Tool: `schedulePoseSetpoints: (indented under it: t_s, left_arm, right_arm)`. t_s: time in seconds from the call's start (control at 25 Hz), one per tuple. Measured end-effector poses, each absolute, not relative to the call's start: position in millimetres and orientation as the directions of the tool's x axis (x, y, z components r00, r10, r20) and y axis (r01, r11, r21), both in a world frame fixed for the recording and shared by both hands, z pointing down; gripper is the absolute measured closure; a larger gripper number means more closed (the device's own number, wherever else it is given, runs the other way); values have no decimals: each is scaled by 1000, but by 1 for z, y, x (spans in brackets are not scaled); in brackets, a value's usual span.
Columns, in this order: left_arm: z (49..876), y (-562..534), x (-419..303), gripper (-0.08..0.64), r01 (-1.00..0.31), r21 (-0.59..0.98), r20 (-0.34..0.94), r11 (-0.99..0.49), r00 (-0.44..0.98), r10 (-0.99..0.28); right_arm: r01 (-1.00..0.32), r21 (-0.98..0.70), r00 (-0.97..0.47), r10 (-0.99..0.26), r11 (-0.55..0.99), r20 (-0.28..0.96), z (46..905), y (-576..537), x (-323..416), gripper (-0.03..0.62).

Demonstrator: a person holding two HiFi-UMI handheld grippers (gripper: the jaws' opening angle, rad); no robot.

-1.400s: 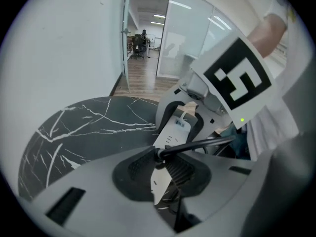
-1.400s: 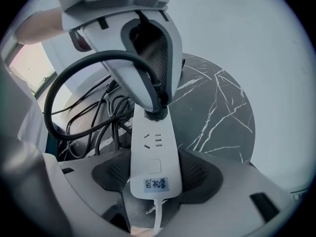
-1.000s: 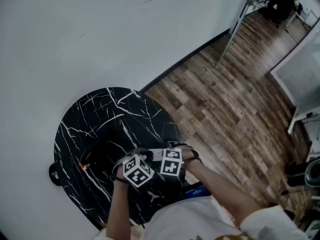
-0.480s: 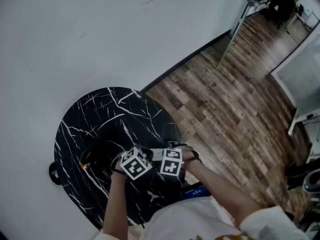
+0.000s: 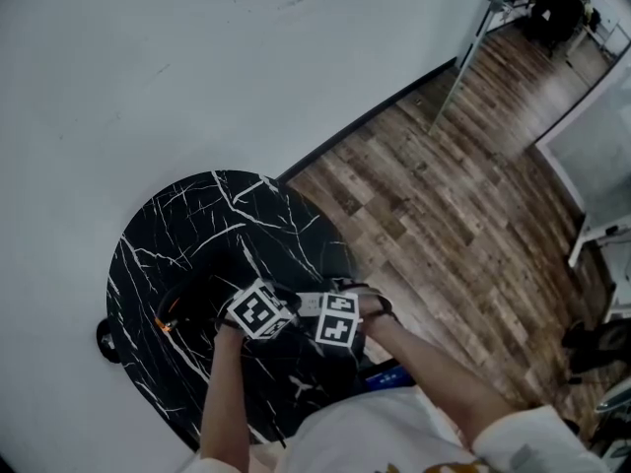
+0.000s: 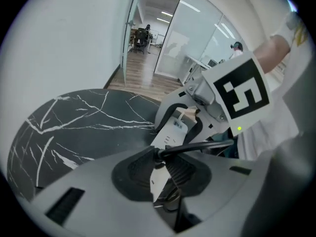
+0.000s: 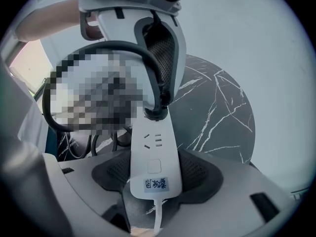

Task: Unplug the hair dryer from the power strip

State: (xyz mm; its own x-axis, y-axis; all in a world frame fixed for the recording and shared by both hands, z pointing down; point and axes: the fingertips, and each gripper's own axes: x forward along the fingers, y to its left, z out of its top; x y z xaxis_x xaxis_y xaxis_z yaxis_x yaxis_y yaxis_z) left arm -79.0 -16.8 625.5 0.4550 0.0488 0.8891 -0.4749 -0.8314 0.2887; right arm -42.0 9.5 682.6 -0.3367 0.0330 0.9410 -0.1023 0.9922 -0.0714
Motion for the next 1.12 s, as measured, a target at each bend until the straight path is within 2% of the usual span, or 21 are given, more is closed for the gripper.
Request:
schedulePoseSetpoints:
  t_s: [0.12,0.32,0.4,0.72,0.84,1.0,1.12]
  left_arm:
    - [623,-16,-77,499,-453,287,889,-844,454,59]
    - [629,-5,-80,502,-481,78,929,-873,353,-112]
    - [630,-4,-80,502,-502,40,927,-864,341,-155]
    - [631,-9,-83,502,-457,237,922,-858,383,50]
    - [626,-9,-80,502,-448,196,927,-873,375,15]
    - [628,-3,-79,503,-468,59,939,-882,327,-110]
    - [631,-3,-80,503,-485,71,936,-872,335,-110]
  right_arm:
    - [-103,-73,-338,34,992,940,683,10,-42,319]
    - [-99,-68,-346,30,993,938,682,10,-43,319]
    - [-96,-67,-345,30,993,938,682,11,-43,319]
    - [-108,-69,-352,26,992,936,682,9,-44,319]
    - [-107,-70,-355,28,992,934,681,10,-44,319]
    - [-101,-71,-358,30,992,933,680,12,-44,319]
    - [-98,-68,-356,29,993,934,681,11,-43,319]
